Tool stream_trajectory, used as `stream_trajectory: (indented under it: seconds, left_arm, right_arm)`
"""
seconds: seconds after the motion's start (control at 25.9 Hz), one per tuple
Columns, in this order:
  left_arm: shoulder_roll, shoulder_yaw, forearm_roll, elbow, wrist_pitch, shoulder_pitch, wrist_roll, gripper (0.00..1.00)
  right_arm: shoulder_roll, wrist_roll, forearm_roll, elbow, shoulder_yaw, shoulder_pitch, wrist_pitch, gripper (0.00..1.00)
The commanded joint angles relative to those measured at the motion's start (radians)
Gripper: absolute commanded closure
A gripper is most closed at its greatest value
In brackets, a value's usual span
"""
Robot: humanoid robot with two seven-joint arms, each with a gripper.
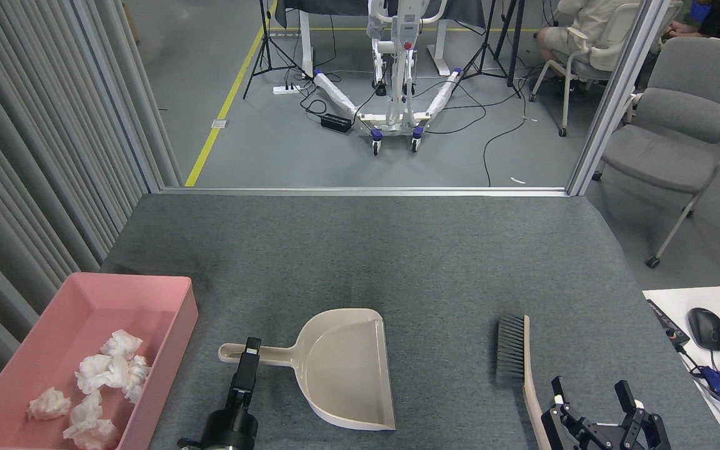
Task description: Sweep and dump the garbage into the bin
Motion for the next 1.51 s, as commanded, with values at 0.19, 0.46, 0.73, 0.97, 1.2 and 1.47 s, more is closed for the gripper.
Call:
stream_trajectory:
  seconds: [0.19, 0.46, 0.73, 0.97, 1.2, 1.47]
  left_arm:
    - [0.089, -0.058, -0.155, -0.218, 0.067, 0.132, 0.032, 0.01]
    - [0.193, -0.044, -0.564, -0.448, 0.136, 0.245, 0.024, 0.01]
    - [0.309, 0.100, -1.064, -0.537, 0.091, 0.383, 0.009, 0.01]
    - [0.227, 0.358, -1.140, -0.560, -0.059, 0.457, 0.007, 0.01]
    - [0.224, 0.447, -1.138, -0.569, -0.100, 0.484, -0.091, 0.01]
    - [0.166, 0.447, -1.129, -0.568, -0.134, 0.469, -0.102, 0.01]
  right_arm:
    - [0.010, -0.002, -0.001, 0.005, -0.054, 0.029, -0.003, 0.02]
    - [0.014, 0.001, -0.001, 0.005, -0.064, 0.036, -0.013, 0.02]
    - [0.018, 0.003, -0.001, 0.005, -0.062, 0.035, -0.013, 0.02]
    - [0.018, 0.004, -0.001, 0.003, -0.054, 0.035, -0.011, 0.02]
    - [0.018, 0.009, -0.001, 0.003, -0.050, 0.038, -0.013, 0.02]
    - [0.019, 0.009, -0.001, 0.002, -0.048, 0.038, -0.013, 0.02]
